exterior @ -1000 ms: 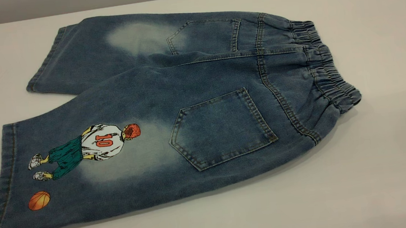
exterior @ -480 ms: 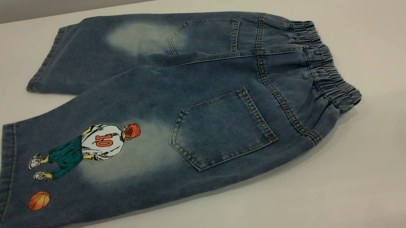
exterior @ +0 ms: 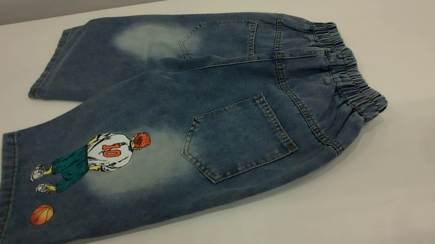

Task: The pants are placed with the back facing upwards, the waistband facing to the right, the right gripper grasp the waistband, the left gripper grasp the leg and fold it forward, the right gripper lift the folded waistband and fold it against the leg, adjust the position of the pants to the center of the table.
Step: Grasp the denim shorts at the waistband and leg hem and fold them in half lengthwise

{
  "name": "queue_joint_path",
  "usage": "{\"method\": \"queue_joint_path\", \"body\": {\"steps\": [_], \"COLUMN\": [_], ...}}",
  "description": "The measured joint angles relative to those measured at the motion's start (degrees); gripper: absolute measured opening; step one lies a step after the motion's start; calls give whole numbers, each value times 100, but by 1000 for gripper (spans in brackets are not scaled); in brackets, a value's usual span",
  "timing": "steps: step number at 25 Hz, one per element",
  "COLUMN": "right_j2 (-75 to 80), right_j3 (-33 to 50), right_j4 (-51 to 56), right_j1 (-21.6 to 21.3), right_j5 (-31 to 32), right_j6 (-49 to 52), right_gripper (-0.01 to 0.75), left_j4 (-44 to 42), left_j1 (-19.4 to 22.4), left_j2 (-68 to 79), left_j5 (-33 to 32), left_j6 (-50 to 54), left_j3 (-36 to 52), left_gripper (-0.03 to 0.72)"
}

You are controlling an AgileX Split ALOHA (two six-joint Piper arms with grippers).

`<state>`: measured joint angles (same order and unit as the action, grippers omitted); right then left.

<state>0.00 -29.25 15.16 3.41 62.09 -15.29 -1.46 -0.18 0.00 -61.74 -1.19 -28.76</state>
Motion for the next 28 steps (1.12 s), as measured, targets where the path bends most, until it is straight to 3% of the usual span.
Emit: {"method": "queue_joint_path", "body": {"steps": [7,13,21,28], "right_j2": [0,0,950,2477], "right_j3": [-30,-132,-190,-822], "right_j4": [4,123,720,1177], "right_j1": [6,6,6,6], "right_j5": [-52,-625,-1707,-1789], "right_j6": [32,462,481,225], "right_gripper": [584,541,531,540], "left_j4": [0,6,115,616], "left_j1": [-8,-66,-66,-60], "left_j2": [0,292,1322,2766], "left_j5": [0,83,1024,1886], "left_j6": [5,24,380,672], "left_j3": [0,-114,-743,-973], "left_gripper": [538,538,538,538]}}
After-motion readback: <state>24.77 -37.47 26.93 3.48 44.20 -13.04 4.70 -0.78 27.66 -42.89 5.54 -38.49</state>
